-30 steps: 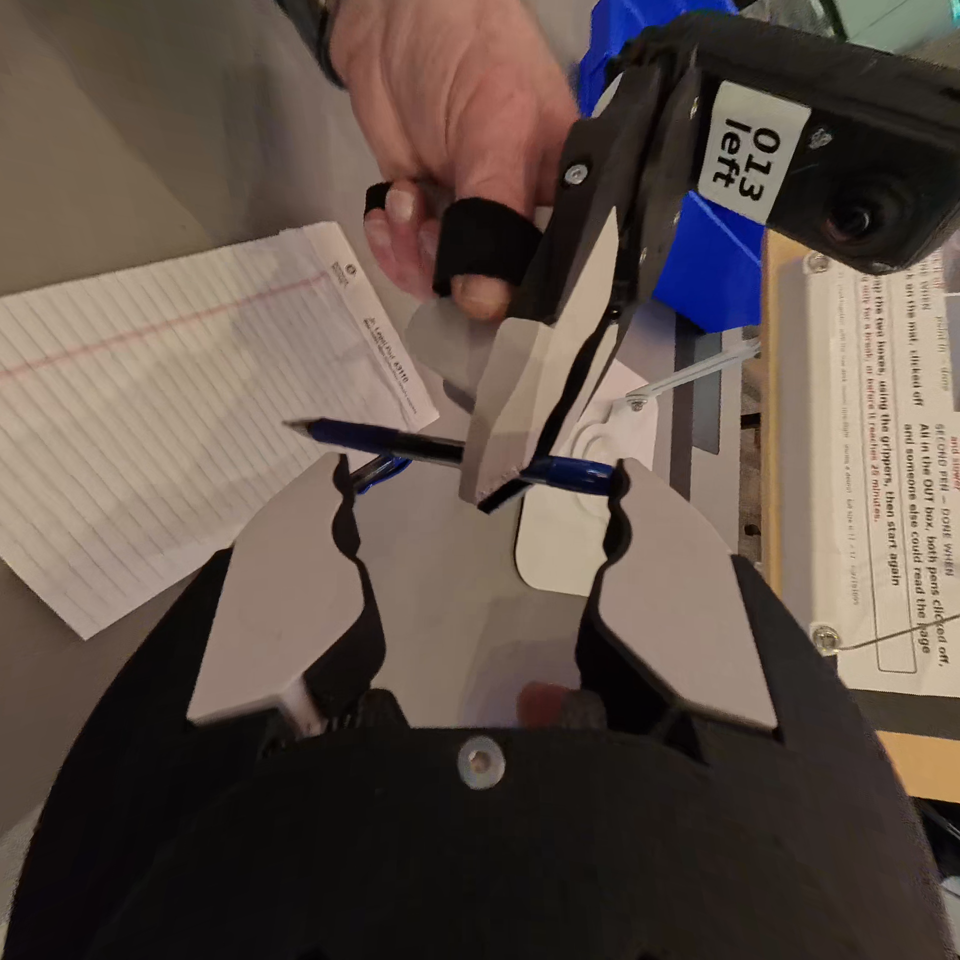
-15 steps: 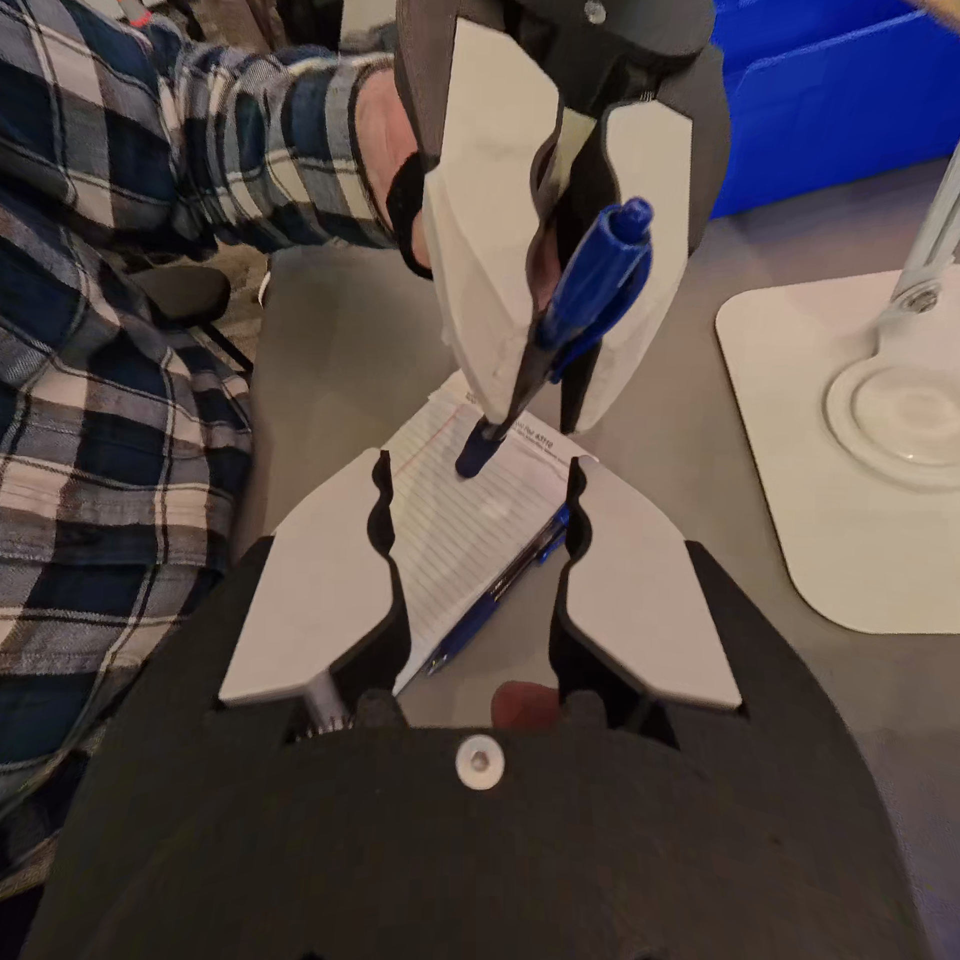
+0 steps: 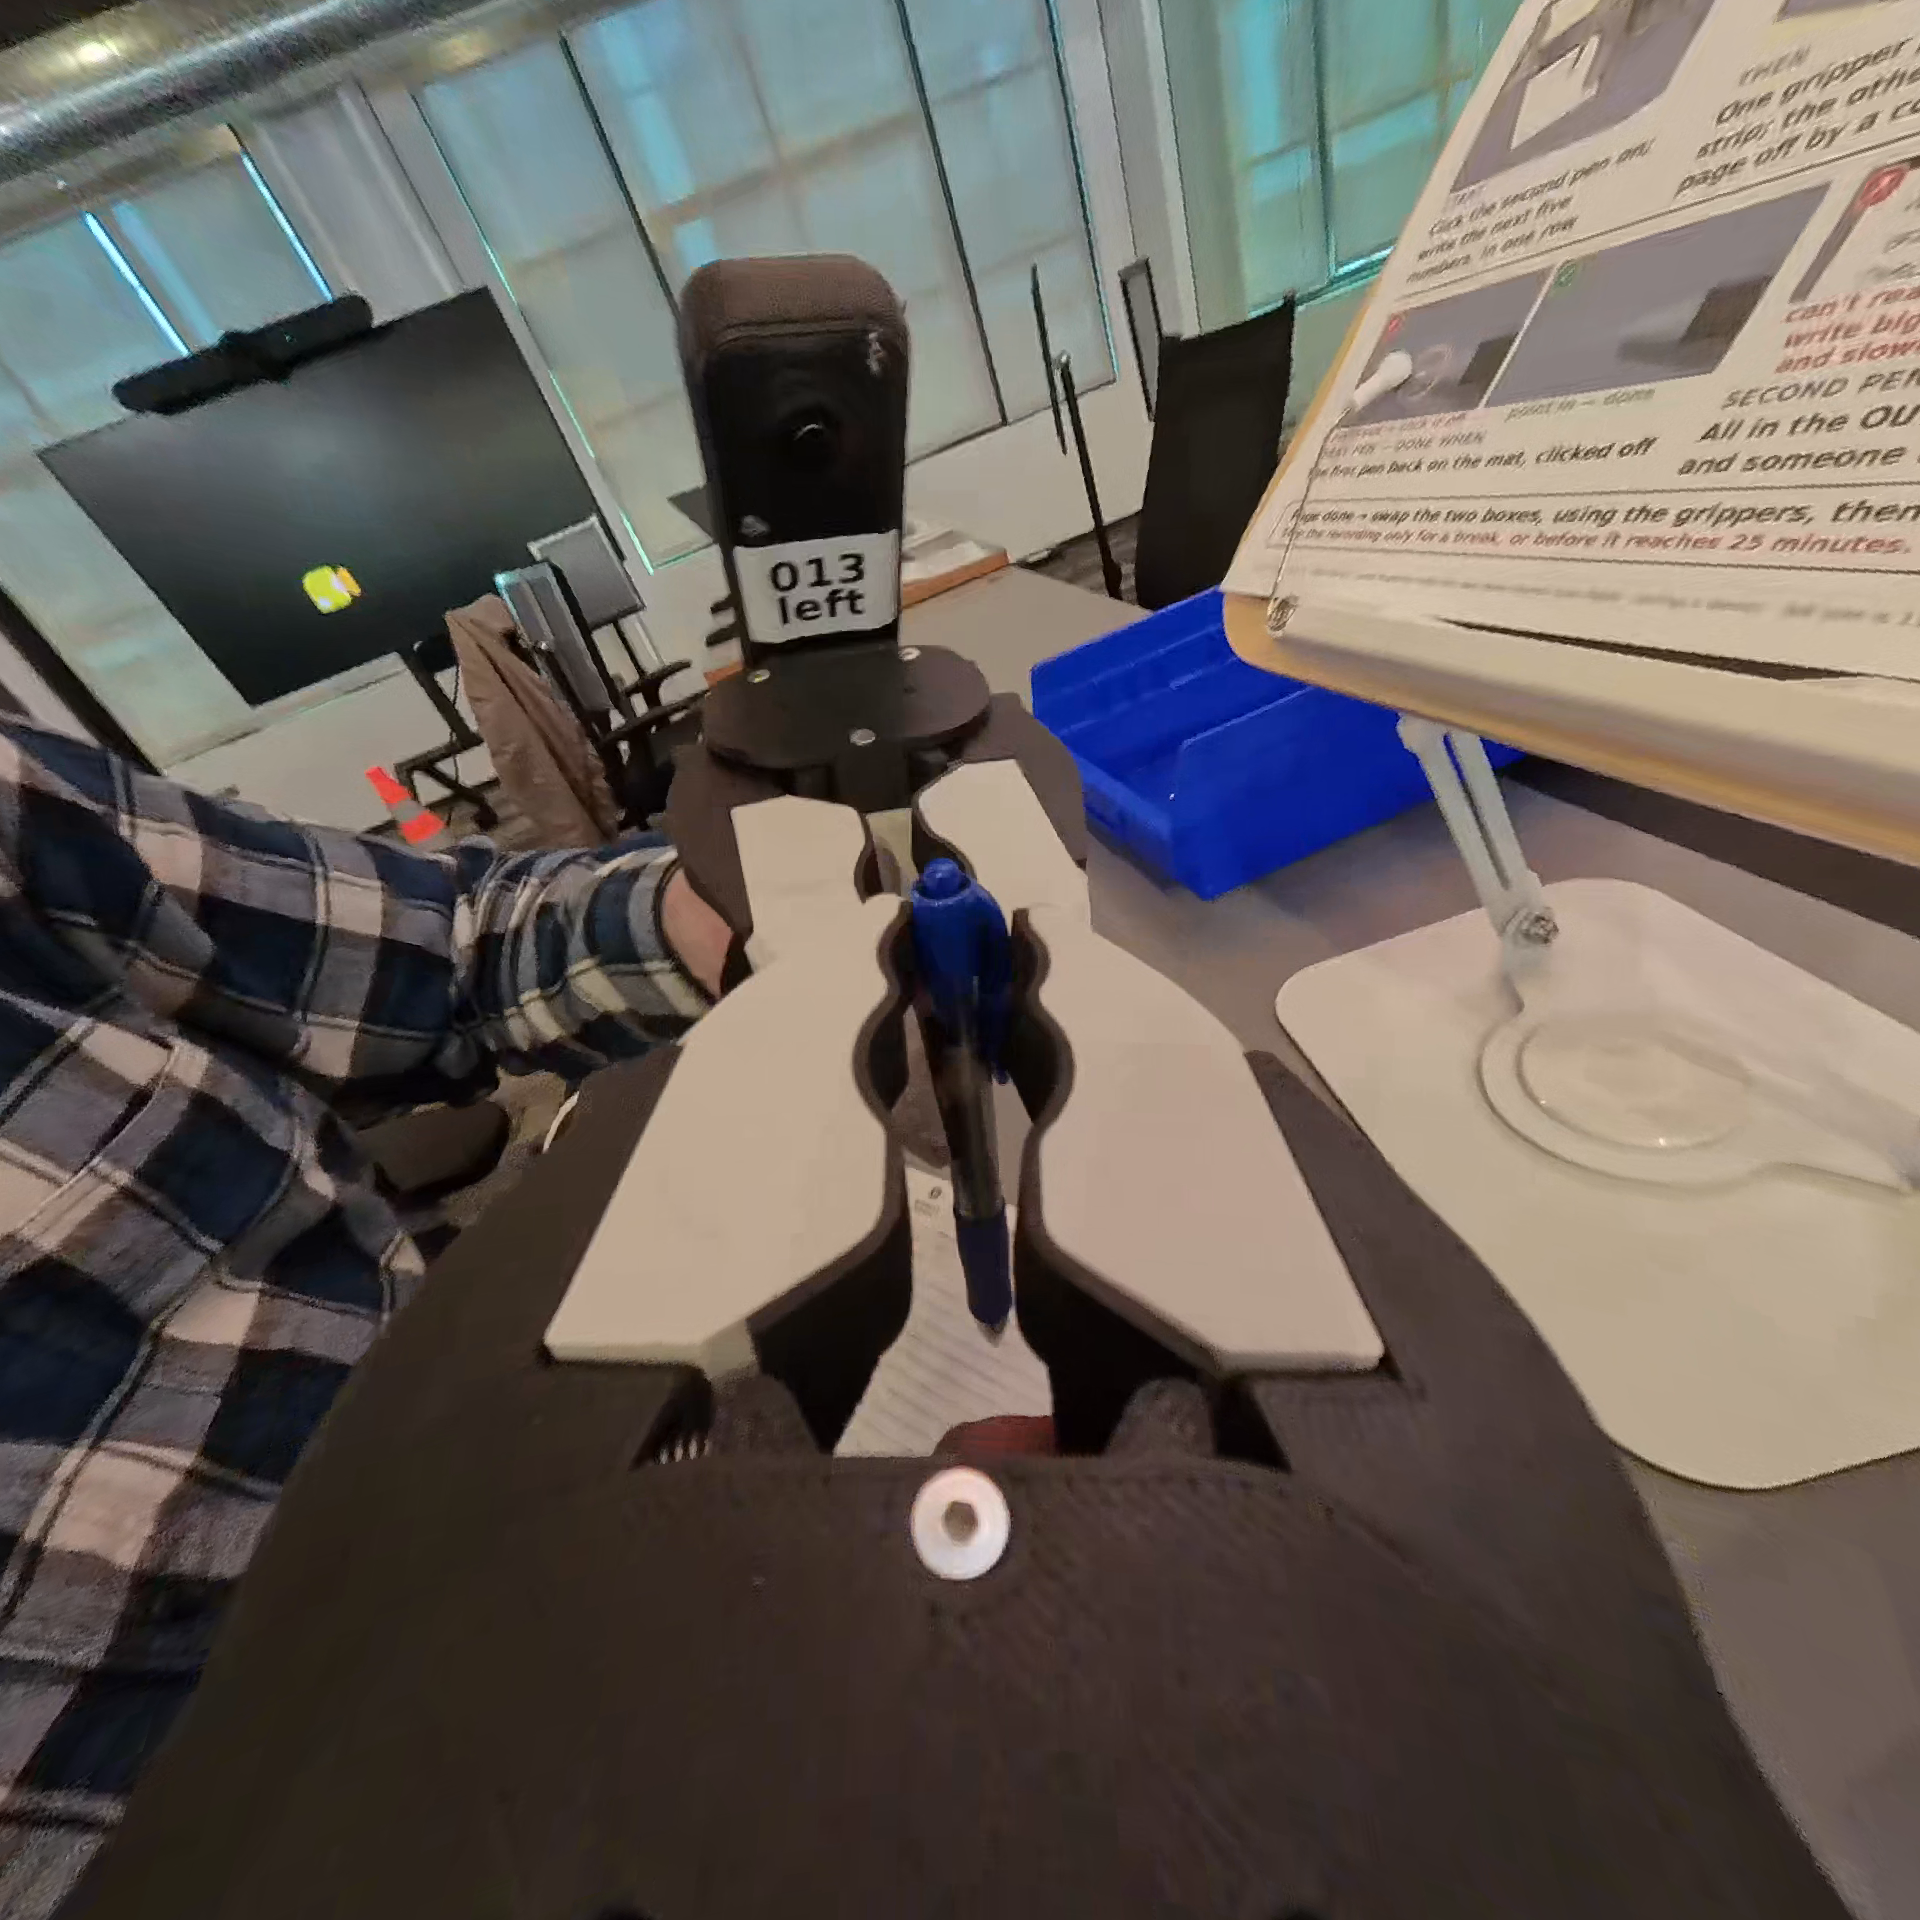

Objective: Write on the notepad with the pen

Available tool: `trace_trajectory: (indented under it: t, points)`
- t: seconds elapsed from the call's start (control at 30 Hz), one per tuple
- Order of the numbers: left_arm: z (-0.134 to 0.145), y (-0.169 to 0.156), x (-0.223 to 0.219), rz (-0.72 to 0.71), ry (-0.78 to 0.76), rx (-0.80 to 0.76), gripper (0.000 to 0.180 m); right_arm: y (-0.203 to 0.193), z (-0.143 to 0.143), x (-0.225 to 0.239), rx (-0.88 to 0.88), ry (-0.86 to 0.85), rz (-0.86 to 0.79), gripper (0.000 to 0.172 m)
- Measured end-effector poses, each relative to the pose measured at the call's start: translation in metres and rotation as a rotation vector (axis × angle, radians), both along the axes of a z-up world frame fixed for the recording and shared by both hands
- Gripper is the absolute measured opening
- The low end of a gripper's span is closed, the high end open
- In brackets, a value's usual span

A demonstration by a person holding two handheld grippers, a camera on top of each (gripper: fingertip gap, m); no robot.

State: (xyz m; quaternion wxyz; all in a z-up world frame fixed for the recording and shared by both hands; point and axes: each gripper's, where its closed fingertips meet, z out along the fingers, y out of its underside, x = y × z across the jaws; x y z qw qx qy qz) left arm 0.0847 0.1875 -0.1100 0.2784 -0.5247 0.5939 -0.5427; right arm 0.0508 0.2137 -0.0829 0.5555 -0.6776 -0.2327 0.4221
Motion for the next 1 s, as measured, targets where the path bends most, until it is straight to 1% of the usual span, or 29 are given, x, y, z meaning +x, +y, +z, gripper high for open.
trace_trajectory:
  t: [0.1, 0.17, 0.2, 0.23, 0.27, 0.33, 0.4, 0.43, 0.47, 0.5, 0.53, 0.57, 0.6, 0.63, 0.73, 0.77, 0.83, 0.9, 1.0]
  points:
    - [0.002, 0.002, 0.002, 0.043, -0.022, 0.053, 0.014, 0.0, 0.003, 0.001, 0.035, 0.011, 0.007, 0.016]
    - [0.005, -0.005, -0.001, 0.004, -0.062, 0.079, 0.017, -0.007, 0.013, 0.001, 0.061, 0.062, 0.08, 0.016]
    - [0.002, -0.006, -0.002, -0.017, -0.06, 0.097, 0.03, -0.01, 0.02, 0.002, 0.074, 0.102, 0.12, 0.016]
    - [-0.003, -0.007, -0.002, -0.037, -0.052, 0.085, 0.048, -0.013, 0.024, 0.003, 0.083, 0.125, 0.162, 0.016]
    - [-0.006, -0.011, -0.003, -0.074, -0.039, 0.041, 0.052, -0.016, 0.027, 0.002, 0.09, 0.134, 0.212, 0.016]
    - [-0.007, -0.023, -0.004, -0.166, -0.049, -0.052, 0.038, -0.022, 0.028, -0.001, 0.087, 0.15, 0.304, 0.016]
    - [-0.005, -0.033, -0.007, -0.24, -0.069, -0.097, 0.01, -0.023, 0.028, -0.002, 0.097, 0.15, 0.344, 0.016]
    - [-0.006, -0.035, -0.006, -0.245, -0.066, -0.094, 0.01, -0.023, 0.027, -0.003, 0.09, 0.151, 0.364, 0.016]
    - [-0.007, -0.033, -0.003, -0.218, -0.068, -0.078, 0.011, -0.02, 0.027, -0.002, 0.091, 0.15, 0.347, 0.016]
    - [-0.008, -0.026, 0.001, -0.159, -0.072, -0.062, 0.011, -0.016, 0.028, 0.0, 0.1, 0.15, 0.309, 0.016]
    - [-0.008, -0.022, 0.003, -0.121, -0.072, -0.061, 0.011, -0.012, 0.027, 0.002, 0.101, 0.142, 0.267, 0.02]
    - [-0.009, -0.016, 0.005, -0.073, -0.074, -0.048, 0.01, -0.007, 0.025, 0.004, 0.095, 0.122, 0.213, 0.038]
    - [-0.013, -0.011, 0.007, -0.017, -0.055, -0.013, 0.01, -0.004, 0.022, 0.006, 0.095, 0.096, 0.165, 0.047]
    - [-0.017, -0.006, 0.009, 0.026, -0.035, 0.017, 0.01, -0.001, 0.019, 0.006, 0.09, 0.062, 0.125, 0.047]
    - [-0.022, 0.001, 0.013, 0.127, -0.014, 0.08, 0.01, 0.005, 0.011, 0.004, 0.07, 0.012, 0.044, 0.043]
    - [-0.023, 0.002, 0.015, 0.143, -0.008, 0.101, 0.01, 0.006, 0.008, 0.002, 0.063, -0.002, 0.04, 0.036]
    - [-0.025, -0.001, 0.016, 0.14, 0.003, 0.11, 0.01, 0.007, 0.004, 0.002, 0.057, -0.024, 0.027, 0.01]
    - [-0.024, 0.001, 0.016, 0.16, -0.007, 0.111, 0.01, 0.008, 0.004, 0.004, 0.058, -0.022, 0.02, 0.007]
    - [-0.022, 0.0, 0.015, 0.153, -0.015, 0.105, 0.01, 0.007, 0.005, 0.004, 0.073, -0.03, 0.018, 0.006]
